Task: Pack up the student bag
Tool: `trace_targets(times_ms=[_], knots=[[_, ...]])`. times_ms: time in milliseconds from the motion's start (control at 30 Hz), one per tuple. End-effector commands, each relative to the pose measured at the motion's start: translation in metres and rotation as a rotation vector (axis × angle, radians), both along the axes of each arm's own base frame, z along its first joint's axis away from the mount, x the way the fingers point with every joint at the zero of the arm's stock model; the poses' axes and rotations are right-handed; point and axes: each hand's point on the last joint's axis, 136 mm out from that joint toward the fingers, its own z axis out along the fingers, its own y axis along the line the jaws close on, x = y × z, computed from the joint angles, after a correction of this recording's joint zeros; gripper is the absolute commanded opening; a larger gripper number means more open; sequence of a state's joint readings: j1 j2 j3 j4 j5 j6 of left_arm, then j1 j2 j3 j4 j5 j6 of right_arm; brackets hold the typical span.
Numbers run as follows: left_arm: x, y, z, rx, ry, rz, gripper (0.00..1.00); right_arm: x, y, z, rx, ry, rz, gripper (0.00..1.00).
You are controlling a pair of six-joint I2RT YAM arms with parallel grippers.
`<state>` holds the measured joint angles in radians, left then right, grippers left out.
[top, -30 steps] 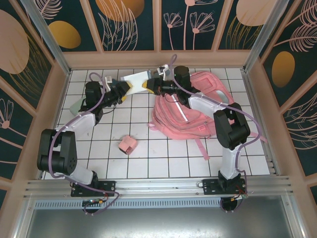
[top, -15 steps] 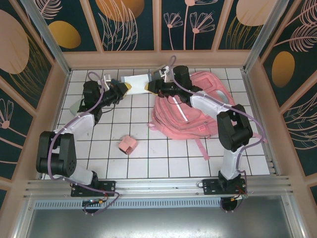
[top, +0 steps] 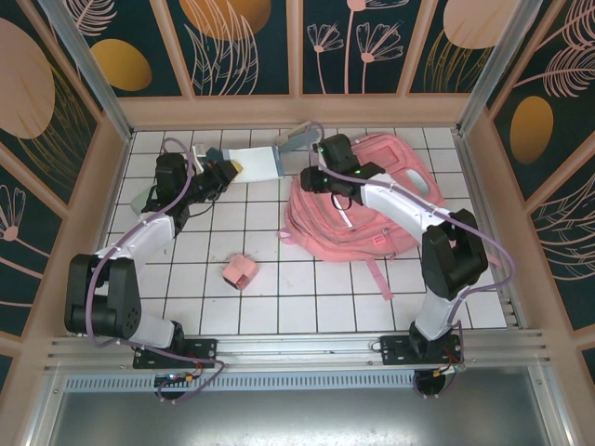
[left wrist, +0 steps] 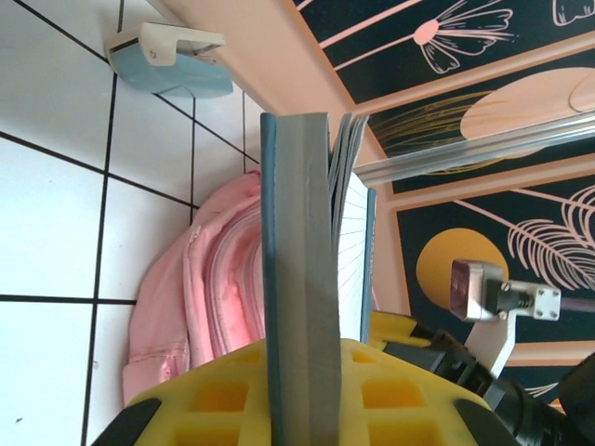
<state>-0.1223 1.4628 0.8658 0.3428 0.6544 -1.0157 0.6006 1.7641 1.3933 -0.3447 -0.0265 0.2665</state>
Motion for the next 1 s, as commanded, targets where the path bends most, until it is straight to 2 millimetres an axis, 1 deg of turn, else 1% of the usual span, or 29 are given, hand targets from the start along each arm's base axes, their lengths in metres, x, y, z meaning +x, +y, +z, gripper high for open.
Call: trace_targets(times_ms=[0,100,300,567,600,633,700,733,767,867,967], knots=[[0.000,0.005,0.018,0.027,-0.067,0.007,0.00,-0.017,-0.024,-0.026,-0.235,-0.001,0.002,0.43],[-0.001,0.005,0.016,0.027,-0.063,0.008,0.00,-0.022,-0.029,-0.038,-0.283,0.012,-0.004,0.43],[-0.003,0.004,0.012,0.031,-0.053,-0.003,0.00,-0.034,-0.029,-0.066,-0.361,0.052,0.028,0.43],[-0.006,0.004,0.010,0.035,-0.049,-0.007,0.00,-0.040,-0.032,-0.096,-0.484,0.077,0.036,0.43],[-0.007,0.004,0.010,0.035,-0.048,-0.007,0.00,-0.040,-0.033,-0.099,-0.495,0.079,0.032,0.41],[-0.007,0.004,0.011,0.035,-0.050,-0.009,0.00,-0.039,-0.034,-0.100,-0.505,0.080,0.023,0.34],[-0.007,0.004,0.010,0.036,-0.049,-0.011,0.00,-0.037,-0.036,-0.097,-0.512,0.071,0.008,0.17],[-0.008,0.004,0.010,0.037,-0.049,-0.011,0.00,-0.035,-0.035,-0.093,-0.506,0.060,-0.001,0.06],[-0.008,0.004,0.009,0.037,-0.047,-0.010,0.00,-0.033,-0.035,-0.088,-0.502,0.050,-0.009,0.00],[-0.008,0.004,0.007,0.032,-0.042,-0.010,0.00,-0.025,-0.030,-0.065,-0.465,0.001,-0.027,0.00],[-0.009,0.003,0.005,0.011,-0.036,-0.014,0.00,-0.018,-0.021,-0.032,-0.387,-0.055,-0.036,0.00]])
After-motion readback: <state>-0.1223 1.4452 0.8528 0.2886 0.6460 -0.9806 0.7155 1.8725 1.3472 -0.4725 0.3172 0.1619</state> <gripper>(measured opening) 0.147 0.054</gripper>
